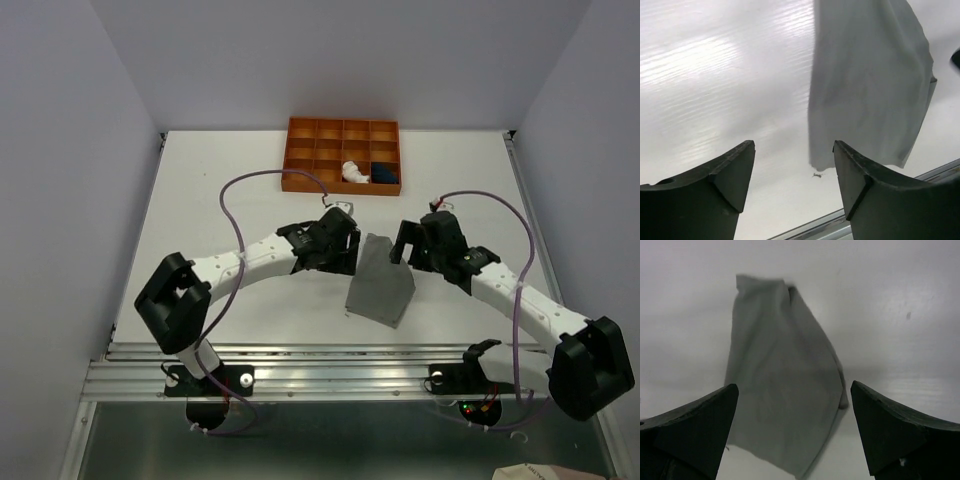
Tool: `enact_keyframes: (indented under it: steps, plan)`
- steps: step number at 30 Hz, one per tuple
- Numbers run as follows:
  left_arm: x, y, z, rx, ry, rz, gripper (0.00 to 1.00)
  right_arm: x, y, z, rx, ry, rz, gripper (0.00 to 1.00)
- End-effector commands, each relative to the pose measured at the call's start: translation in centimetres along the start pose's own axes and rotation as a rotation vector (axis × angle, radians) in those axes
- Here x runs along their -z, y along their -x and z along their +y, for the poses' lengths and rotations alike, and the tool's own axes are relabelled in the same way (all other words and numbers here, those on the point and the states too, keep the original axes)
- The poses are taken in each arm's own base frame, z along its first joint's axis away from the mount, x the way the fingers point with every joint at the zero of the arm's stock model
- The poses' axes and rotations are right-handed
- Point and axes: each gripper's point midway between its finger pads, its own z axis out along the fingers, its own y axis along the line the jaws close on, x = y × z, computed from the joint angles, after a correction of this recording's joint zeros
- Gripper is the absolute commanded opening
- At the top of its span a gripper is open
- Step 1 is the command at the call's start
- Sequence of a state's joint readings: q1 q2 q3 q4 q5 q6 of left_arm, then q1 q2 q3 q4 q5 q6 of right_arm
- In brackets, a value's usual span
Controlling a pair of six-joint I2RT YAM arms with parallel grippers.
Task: Roll the underwear
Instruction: Fold the underwear
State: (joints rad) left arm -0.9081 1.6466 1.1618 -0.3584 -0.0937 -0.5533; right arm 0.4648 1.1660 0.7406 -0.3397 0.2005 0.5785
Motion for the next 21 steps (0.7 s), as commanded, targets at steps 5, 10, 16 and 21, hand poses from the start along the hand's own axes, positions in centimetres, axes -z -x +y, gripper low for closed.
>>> enact_keyframes:
  steps: [5, 10, 16, 21]
  plan:
    - [3.8, 0.3, 6.7, 0.170, 0.177, -0.107, 0.99, 4.7, -11.7, 0.7, 0.031, 0.249, 0.448, 1.00]
    - [4.9, 0.8, 11.0, 0.284, 0.223, -0.162, 0.99, 4.4, -13.6, 1.2, 0.018, 0.289, 0.502, 1.00]
    - [6.1, 1.2, 13.6, 0.320, 0.245, -0.201, 0.99, 3.0, -14.5, 3.4, 0.029, 0.322, 0.526, 1.00]
    - [6.1, 1.6, 13.4, 0.338, 0.219, -0.198, 0.99, 1.8, -14.5, 5.2, 0.049, 0.321, 0.527, 1.00]
